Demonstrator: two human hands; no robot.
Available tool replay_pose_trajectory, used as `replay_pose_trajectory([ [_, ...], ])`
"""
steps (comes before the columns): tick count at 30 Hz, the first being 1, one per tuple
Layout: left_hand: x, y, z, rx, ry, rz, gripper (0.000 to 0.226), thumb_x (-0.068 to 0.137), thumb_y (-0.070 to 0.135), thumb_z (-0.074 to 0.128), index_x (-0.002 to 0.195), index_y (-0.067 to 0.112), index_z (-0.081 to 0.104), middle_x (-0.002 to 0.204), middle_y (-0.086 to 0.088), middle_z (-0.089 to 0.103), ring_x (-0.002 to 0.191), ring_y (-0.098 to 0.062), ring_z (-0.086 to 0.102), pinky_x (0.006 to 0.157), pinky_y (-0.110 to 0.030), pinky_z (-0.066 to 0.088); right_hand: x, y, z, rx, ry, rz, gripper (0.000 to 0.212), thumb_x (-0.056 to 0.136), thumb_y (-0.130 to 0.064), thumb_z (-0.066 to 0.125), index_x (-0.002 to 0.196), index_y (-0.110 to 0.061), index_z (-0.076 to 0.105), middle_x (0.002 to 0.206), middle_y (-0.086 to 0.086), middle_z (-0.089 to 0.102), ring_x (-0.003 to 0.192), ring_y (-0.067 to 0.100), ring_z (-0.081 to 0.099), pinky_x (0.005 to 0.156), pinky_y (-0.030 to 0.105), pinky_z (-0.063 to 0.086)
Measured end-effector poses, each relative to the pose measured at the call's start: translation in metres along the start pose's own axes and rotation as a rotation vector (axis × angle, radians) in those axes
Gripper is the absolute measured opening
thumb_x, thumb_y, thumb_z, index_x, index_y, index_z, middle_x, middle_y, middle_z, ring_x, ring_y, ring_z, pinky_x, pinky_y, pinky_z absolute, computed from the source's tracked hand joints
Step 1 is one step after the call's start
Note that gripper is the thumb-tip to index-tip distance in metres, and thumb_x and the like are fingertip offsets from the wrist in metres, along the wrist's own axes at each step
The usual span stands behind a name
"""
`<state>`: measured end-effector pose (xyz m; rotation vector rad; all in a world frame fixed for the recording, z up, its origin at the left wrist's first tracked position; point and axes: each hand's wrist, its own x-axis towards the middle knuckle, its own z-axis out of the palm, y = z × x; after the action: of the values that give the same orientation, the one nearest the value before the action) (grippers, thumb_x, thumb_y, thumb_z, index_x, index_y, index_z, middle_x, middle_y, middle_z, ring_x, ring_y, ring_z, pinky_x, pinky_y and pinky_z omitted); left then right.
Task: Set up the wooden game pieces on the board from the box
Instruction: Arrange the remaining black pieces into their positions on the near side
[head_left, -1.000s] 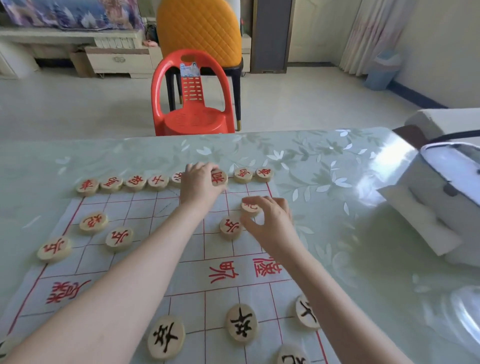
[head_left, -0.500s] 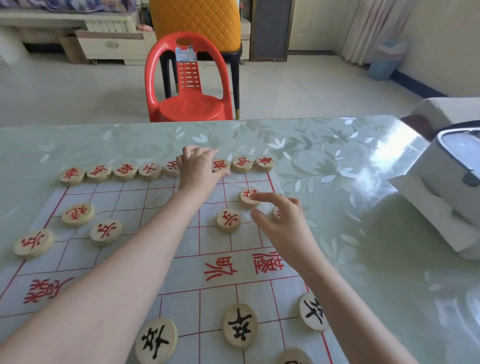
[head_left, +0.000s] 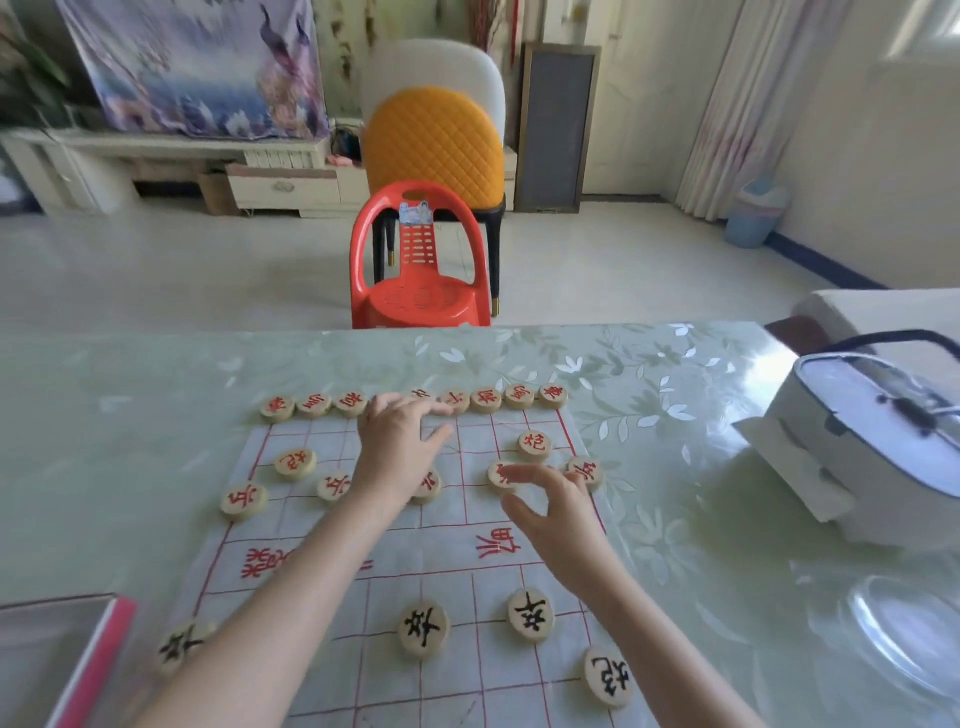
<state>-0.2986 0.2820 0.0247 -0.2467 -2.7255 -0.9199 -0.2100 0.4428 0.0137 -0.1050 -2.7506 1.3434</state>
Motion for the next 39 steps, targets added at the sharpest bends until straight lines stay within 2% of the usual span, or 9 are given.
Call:
replay_pose_trajectory([
  [4, -0.04, 0.01, -0.05, -0.064, -0.025, -0.019, 0.022, 0.084, 0.025, 0.063, 0.106, 0.023, 0.067, 0.118, -0.001, 0.062, 0.121, -0.021, 0.044, 0.102, -0.032, 0.032, -0.03, -0.037, -0.003, -0.023, -0.044, -0.04, 0.03, 0.09, -0.024, 0.055, 0.12, -0.028, 0.056, 0.105, -0.02, 0.051, 0.116, 0.008, 0.033, 0.099, 0.023, 0.029],
  [9, -0.096, 0.013, -0.102, -0.178, -0.124, -0.012, 0.022, 0.085, 0.02, 0.063, 0.107, 0.019, 0.066, 0.105, 0.007, 0.068, 0.101, -0.008, 0.059, 0.092, -0.024, 0.047, -0.064, -0.078, 0.002, -0.047, -0.083, -0.049, 0.032, 0.088, -0.027, 0.057, 0.12, -0.029, 0.056, 0.113, -0.014, 0.059, 0.119, 0.011, 0.037, 0.103, 0.033, 0.037],
  [15, -0.155, 0.003, -0.162, -0.245, -0.115, -0.075, 0.019, 0.085, 0.014, 0.064, 0.103, 0.017, 0.067, 0.1, 0.008, 0.067, 0.09, -0.002, 0.059, 0.071, -0.002, 0.037, -0.106, -0.124, 0.006, -0.08, -0.108, -0.085, 0.035, 0.087, -0.026, 0.058, 0.123, -0.022, 0.056, 0.121, -0.007, 0.06, 0.122, 0.019, 0.044, 0.106, 0.039, 0.036],
  [21, -0.22, -0.024, -0.21, -0.288, -0.05, -0.185, 0.019, 0.083, 0.004, 0.063, 0.1, 0.01, 0.068, 0.095, -0.002, 0.069, 0.088, -0.011, 0.062, 0.071, -0.009, 0.042, -0.159, -0.15, 0.02, -0.107, -0.152, -0.117, 0.035, 0.088, -0.026, 0.058, 0.122, -0.022, 0.056, 0.121, -0.005, 0.06, 0.121, 0.021, 0.045, 0.1, 0.038, 0.042],
  [23, -0.244, -0.036, -0.216, -0.307, -0.057, -0.227, 0.022, 0.084, -0.004, 0.059, 0.103, 0.002, 0.066, 0.098, -0.011, 0.069, 0.091, -0.019, 0.063, 0.067, -0.003, 0.042, -0.177, -0.154, 0.029, -0.107, -0.181, -0.123, 0.035, 0.089, -0.025, 0.057, 0.124, -0.022, 0.054, 0.123, -0.006, 0.059, 0.121, 0.02, 0.044, 0.096, 0.033, 0.044],
  [26, -0.278, -0.055, -0.22, -0.291, -0.059, -0.264, 0.023, 0.083, -0.009, 0.056, 0.102, -0.001, 0.066, 0.098, -0.013, 0.068, 0.092, -0.019, 0.062, 0.063, 0.003, 0.039, -0.202, -0.155, 0.045, -0.158, -0.22, -0.14, 0.036, 0.09, -0.025, 0.057, 0.126, -0.023, 0.053, 0.123, -0.006, 0.058, 0.122, 0.017, 0.039, 0.103, 0.035, 0.036],
  [31, -0.315, -0.085, -0.209, -0.182, -0.089, -0.317, 0.029, 0.085, -0.005, 0.053, 0.109, 0.005, 0.064, 0.109, -0.008, 0.067, 0.095, -0.015, 0.061, 0.081, -0.011, 0.039, -0.23, -0.146, 0.073, -0.224, -0.27, -0.13, 0.039, 0.089, -0.025, 0.057, 0.127, -0.022, 0.051, 0.127, -0.005, 0.057, 0.125, 0.02, 0.035, 0.105, 0.036, 0.032],
  [35, -0.325, -0.096, -0.19, -0.136, -0.091, -0.322, 0.035, 0.083, -0.003, 0.055, 0.113, 0.011, 0.062, 0.117, -0.006, 0.063, 0.1, -0.018, 0.061, 0.083, -0.017, 0.042, -0.235, -0.138, 0.087, -0.215, -0.311, -0.126, 0.04, 0.09, -0.022, 0.057, 0.129, -0.02, 0.05, 0.129, -0.003, 0.055, 0.126, 0.019, 0.032, 0.099, 0.03, 0.031],
  [39, -0.329, -0.105, -0.172, -0.061, -0.095, -0.313, 0.038, 0.082, 0.0, 0.056, 0.116, 0.016, 0.06, 0.121, -0.003, 0.059, 0.105, -0.018, 0.059, 0.086, -0.024, 0.044, -0.234, -0.124, 0.106, -0.255, -0.327, -0.109, 0.041, 0.087, -0.031, 0.06, 0.127, -0.023, 0.052, 0.13, -0.001, 0.052, 0.128, 0.02, 0.028, 0.102, 0.033, 0.03],
])
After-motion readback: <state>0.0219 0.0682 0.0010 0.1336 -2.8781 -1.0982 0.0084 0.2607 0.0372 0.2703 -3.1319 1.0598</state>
